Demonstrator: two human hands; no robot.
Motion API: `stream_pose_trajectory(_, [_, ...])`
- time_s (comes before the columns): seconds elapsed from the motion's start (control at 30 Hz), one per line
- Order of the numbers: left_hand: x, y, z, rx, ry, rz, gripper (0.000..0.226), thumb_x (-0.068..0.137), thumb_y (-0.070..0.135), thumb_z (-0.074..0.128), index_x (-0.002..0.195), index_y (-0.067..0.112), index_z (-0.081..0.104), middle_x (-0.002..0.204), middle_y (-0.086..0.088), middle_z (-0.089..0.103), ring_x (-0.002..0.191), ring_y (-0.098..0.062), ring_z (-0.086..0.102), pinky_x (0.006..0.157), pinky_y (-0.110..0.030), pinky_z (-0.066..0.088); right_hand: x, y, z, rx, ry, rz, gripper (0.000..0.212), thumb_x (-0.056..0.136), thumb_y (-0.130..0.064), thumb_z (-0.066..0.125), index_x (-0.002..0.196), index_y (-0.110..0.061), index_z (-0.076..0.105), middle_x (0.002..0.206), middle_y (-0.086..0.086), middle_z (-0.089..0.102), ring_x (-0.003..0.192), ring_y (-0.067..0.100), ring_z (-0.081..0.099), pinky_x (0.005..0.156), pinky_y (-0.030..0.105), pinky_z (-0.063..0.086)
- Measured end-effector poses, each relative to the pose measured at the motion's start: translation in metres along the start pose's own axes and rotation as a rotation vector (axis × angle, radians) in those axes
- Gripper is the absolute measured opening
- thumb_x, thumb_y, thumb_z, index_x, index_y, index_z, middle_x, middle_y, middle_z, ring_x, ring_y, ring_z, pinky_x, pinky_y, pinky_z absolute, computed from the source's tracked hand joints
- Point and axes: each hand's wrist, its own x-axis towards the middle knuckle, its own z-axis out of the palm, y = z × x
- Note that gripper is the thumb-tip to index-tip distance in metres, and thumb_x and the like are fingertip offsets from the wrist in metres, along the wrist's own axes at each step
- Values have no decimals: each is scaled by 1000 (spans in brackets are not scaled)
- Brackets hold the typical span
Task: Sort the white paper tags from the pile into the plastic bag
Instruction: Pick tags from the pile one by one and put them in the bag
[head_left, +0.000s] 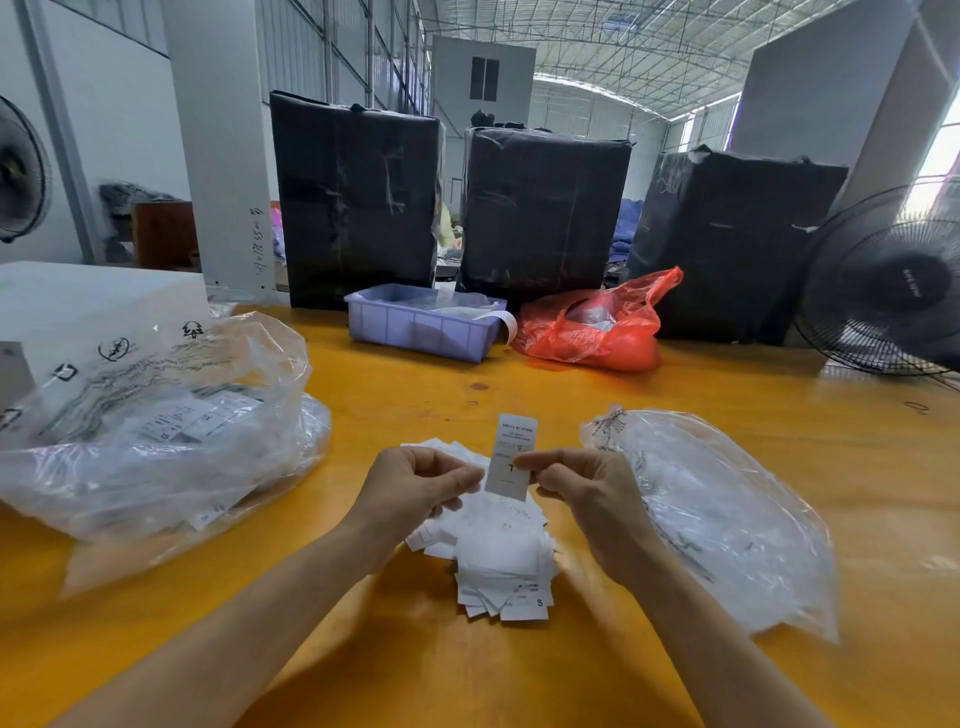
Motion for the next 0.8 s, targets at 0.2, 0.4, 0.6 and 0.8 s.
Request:
stream_pose_trajectory(0.2, [-1,0,-1,21,-23,-19,9,72,15,79,69,10,72,66,-2,71,50,-6,56,50,-19,43,0,1,1,58,11,-17,14,79,-2,70,92,-8,71,83,9,74,77,20,69,65,22,55])
stream_pose_trajectory(0.4, [-3,2,0,52,-64,-19,10,70,17,81,68,10,73,67,-4,72,50,-4,54,48,-17,42,0,-6,0,282,111,90,48,78,12,66,117,-12,52,101,18,57,85,25,66,63,27,57])
stream_pose_trajectory(0.6, [-3,3,1,72,-94,-31,13,63,16,84,61,13,72,58,-2,66,48,-4,51,47,-17,41,-2,-9,0,196,59,38,4,82,-7,67,86,-8,68,76,11,71,69,19,69,66,27,57])
stream_pose_trajectory(0.8, [-6,6,3,53,-120,-41,24,53,26,84,66,11,70,52,3,59,43,-2,46,45,-14,39,-4,-8,6,-73,46,-136,9,81,-4,69,76,-12,69,71,11,71,68,25,69,64,32,55])
